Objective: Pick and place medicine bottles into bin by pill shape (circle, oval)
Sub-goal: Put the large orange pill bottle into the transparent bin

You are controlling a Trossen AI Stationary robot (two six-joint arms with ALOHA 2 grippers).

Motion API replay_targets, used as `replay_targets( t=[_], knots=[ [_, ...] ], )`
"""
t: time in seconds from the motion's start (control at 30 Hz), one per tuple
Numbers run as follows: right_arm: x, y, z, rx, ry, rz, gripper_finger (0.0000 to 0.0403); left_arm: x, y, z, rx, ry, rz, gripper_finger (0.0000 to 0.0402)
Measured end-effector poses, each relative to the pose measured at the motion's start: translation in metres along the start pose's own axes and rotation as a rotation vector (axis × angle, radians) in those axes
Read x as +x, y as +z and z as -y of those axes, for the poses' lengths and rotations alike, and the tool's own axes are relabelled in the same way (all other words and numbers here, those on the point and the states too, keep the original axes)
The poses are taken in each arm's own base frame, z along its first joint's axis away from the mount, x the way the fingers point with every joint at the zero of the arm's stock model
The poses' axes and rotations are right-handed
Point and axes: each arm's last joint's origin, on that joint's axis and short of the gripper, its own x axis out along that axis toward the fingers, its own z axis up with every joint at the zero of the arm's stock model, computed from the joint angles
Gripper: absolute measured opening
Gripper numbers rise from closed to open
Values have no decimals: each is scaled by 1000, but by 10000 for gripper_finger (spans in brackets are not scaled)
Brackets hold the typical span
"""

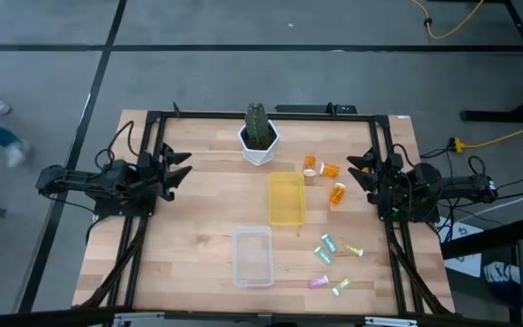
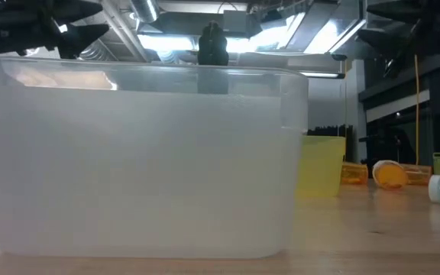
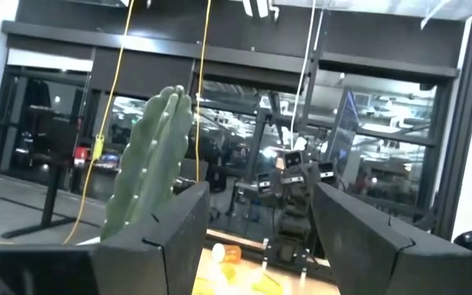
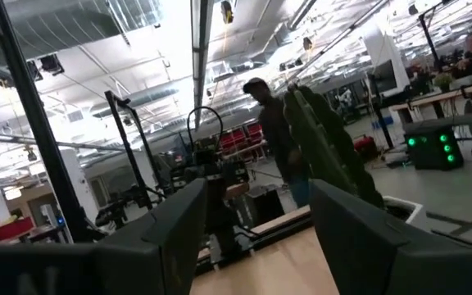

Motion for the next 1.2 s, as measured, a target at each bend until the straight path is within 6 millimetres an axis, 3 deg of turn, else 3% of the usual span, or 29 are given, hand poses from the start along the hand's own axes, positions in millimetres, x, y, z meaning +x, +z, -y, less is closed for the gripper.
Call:
replay_targets(
  t=[0.3, 0.5, 0.9, 1.2],
  knots=[
    [0, 0, 1, 45, -17, 2, 218, 3, -5, 1, -59, 10, -52, 212],
    [0, 1, 4, 45, -140, 43, 218, 22, 3, 7, -35, 31, -127, 212],
    [0, 0, 5, 12, -160, 38, 218, 118, 9, 20, 202, 147, -403, 212],
    [-1, -11, 8, -9, -194, -70, 218, 182, -8, 33, 224, -165, -538, 212]
  ],
)
